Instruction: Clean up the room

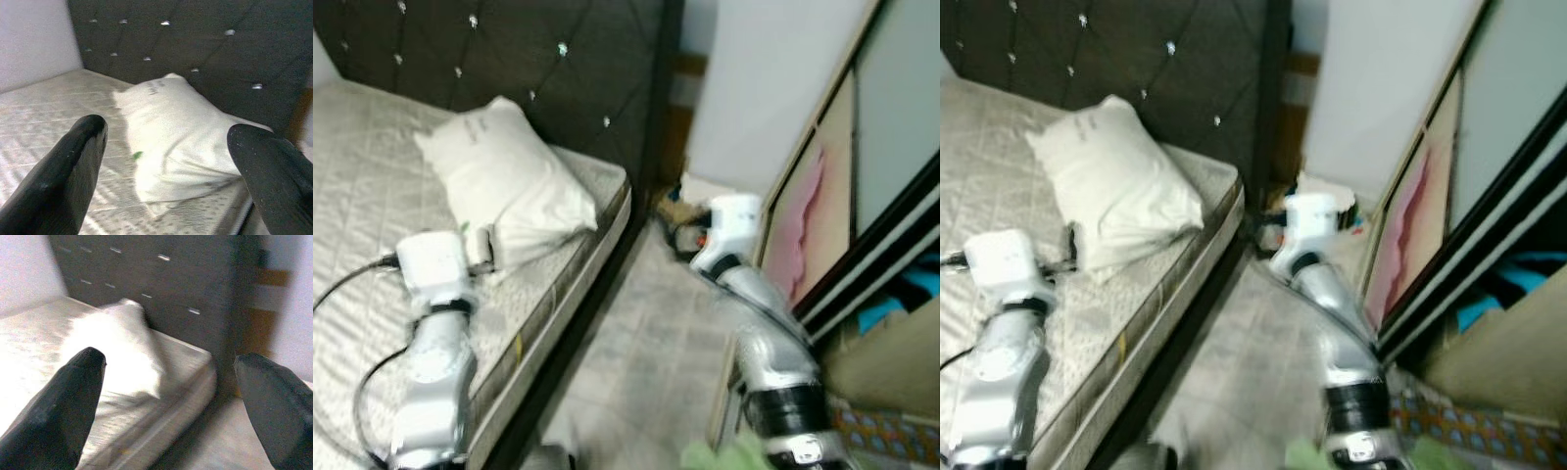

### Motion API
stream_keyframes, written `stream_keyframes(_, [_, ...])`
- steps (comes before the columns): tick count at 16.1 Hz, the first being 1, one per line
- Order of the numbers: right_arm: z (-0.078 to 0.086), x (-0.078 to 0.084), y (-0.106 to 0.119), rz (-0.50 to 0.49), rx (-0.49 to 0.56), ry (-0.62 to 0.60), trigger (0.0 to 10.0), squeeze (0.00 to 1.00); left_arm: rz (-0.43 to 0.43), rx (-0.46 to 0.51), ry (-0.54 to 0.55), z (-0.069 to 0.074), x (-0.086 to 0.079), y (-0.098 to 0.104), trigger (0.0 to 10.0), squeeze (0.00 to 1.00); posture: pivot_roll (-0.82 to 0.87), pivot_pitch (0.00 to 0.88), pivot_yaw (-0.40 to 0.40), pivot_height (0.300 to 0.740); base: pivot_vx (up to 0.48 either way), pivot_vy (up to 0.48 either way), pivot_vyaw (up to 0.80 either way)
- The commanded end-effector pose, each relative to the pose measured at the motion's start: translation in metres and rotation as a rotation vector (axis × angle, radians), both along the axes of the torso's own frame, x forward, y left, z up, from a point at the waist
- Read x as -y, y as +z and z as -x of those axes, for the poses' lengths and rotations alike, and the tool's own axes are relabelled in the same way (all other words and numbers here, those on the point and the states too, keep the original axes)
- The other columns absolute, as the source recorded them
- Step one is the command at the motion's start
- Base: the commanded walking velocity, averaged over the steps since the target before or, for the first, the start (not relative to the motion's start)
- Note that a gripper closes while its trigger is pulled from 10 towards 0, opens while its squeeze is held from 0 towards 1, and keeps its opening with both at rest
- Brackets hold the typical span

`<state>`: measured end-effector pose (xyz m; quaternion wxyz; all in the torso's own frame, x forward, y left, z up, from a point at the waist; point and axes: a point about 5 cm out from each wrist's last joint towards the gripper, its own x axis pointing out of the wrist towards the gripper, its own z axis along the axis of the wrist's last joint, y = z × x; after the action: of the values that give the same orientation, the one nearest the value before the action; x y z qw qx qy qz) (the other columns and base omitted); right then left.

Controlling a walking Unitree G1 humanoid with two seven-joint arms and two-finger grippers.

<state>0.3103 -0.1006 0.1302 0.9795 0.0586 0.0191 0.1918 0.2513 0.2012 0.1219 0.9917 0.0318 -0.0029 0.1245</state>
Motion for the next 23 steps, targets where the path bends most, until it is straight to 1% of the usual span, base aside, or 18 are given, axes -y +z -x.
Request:
stream_keyframes(1, [-0.0011, 0.0102, 0.0022, 0.003, 0.007, -0.024, 10.0, 0.0, 0.008, 0.022, -0.036, 0.0002, 0.005, 0.0023, 10.0, 0.0, -0.03, 0.0, -0.037, 0.74, 0.0, 0.0, 0.8])
stream_keyframes(4, [-0.0021, 0.0088, 0.0031, -0.008, 0.008, -0.013, 10.0, 0.0, 0.013, 0.022, -0.006, 0.002, 0.0013, 0.0008, 10.0, 0.0, -0.03, 0.0, -0.038, 0.74, 0.0, 0.0, 0.8])
stream_keyframes(6, [-0.0025, 0.0088, 0.0028, -0.009, 0.006, -0.012, 10.0, 0.0, -0.001, 0.014, 0.012, 0.0018, 0.0049, -0.0001, 10.0, 0.0, -0.03, 0.0, -0.04, 0.74, 0.0, 0.0, 0.8])
stream_keyframes(8, [-0.0034, 0.0081, 0.0038, -0.01, 0.008, -0.009, 10.0, 0.0, 0.006, 0.016, -0.005, 0.0017, 0.0072, -0.001, 10.0, 0.0, -0.03, 0.0, -0.042, 0.74, 0.0, 0.0, 0.8])
stream_keyframes(10, [-0.0034, 0.008, 0.0035, -0.011, 0.008, -0.006, 10.0, 0.0, -0.001, 0.005, -0.001, 0.0041, 0.0044, -0.0035, 10.0, 0.0, -0.03, 0.0, -0.044, 0.74, 0.0, 0.0, 0.8])
stream_keyframes(11, [-0.0033, 0.008, 0.0033, -0.01, 0.007, -0.004, 10.0, 0.0, 0.011, 0.0, 0.001, 0.0044, 0.0031, -0.0044, 10.0, 0.0, -0.03, 0.0, -0.048, 0.74, 0.0, 0.0, 0.8])
stream_keyframes(13, [-0.003, 0.0073, 0.0025, -0.005, 0.008, 0.005, 10.0, 0.0, 0.012, 0.006, -0.025, 0.0043, 0.0047, -0.0039, 10.0, 0.0, -0.03, 0.0, -0.05, 0.74, 0.0, 0.0, 0.8])
stream_keyframes(23, [-0.0061, 0.005, 0.0062, -0.005, 0.024, 0.024, 10.0, 0.0, 0.048, 0.02, -0.04, 0.0045, 0.0061, -0.0039, 10.0, 0.0, -0.03, 0.0, -0.06, 0.74, 0.0, 0.0, 0.8])
